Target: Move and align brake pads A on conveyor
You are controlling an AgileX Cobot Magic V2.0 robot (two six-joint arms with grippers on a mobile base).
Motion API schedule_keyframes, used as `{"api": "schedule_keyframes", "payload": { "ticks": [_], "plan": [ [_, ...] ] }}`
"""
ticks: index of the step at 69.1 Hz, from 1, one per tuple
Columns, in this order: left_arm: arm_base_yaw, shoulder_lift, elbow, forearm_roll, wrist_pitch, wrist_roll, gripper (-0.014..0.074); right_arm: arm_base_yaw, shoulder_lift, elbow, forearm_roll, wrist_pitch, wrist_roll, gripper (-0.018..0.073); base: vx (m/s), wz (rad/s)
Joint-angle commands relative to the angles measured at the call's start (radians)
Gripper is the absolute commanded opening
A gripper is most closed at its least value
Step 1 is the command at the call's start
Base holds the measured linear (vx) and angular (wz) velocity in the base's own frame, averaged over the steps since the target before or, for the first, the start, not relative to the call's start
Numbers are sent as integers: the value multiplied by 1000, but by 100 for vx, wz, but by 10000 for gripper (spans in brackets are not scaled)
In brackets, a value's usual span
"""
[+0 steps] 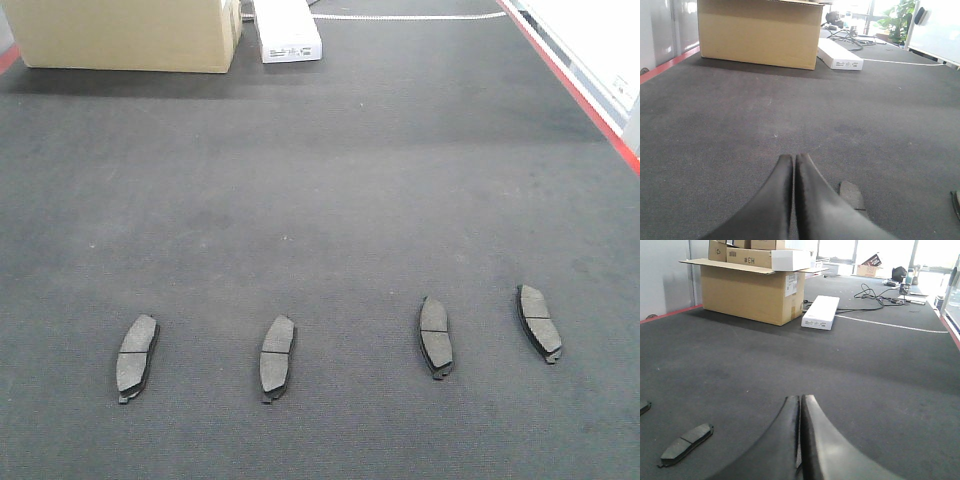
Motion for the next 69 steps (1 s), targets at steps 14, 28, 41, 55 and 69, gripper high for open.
{"api": "schedule_keyframes", "payload": {
  "ticks": [14, 28, 41, 55, 69],
  "plan": [
    [3, -16, 24, -2, -71, 1, -6, 0, 14, -26, -1, -77, 1, -10, 0, 0],
    [3, -16, 24, -2, -71, 1, -6, -220, 43, 32, -42, -163, -8, -10, 0, 0],
    [3, -16, 24, -2, -71, 1, -6, -391, -61, 267, -53, -424, 44, -10, 0, 0],
    [3, -14, 24, -2, -71, 1, -6, -334, -155, 451, -88, -513, 58, -10, 0, 0],
    [3, -14, 24, -2, -71, 1, -6, -309, -155, 451, -86, -481, 58, -10, 0, 0]
  ]
}}
